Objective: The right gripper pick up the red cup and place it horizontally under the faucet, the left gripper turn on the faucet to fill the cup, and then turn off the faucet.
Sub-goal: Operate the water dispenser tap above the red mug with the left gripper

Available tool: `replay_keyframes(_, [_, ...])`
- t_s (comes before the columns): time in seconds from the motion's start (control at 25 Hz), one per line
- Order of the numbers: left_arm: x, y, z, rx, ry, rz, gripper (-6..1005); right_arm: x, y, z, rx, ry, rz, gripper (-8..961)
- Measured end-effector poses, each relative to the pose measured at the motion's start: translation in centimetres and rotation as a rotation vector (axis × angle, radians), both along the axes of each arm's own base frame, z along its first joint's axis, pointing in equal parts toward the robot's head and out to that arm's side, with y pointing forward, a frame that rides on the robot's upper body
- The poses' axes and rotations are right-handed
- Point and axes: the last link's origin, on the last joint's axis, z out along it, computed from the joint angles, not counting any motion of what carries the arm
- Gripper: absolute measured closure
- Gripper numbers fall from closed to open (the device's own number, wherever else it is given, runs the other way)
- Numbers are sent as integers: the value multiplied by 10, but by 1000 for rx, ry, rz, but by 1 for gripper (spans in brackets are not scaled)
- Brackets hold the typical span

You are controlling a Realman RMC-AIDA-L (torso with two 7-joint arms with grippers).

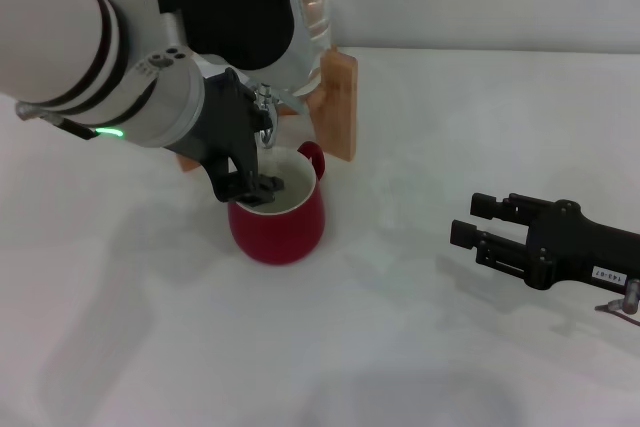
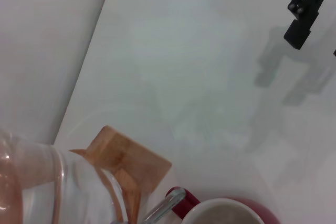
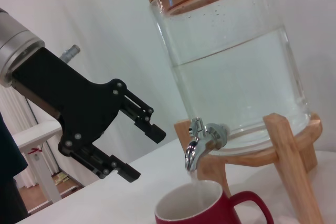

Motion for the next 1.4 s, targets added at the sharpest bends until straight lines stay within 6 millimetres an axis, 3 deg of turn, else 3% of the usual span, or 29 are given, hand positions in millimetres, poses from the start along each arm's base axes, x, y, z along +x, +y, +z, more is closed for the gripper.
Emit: replay_keyframes(1.4, [5,14,-14,-9,35,-13,376,1,-1,1,-2,2,0,425])
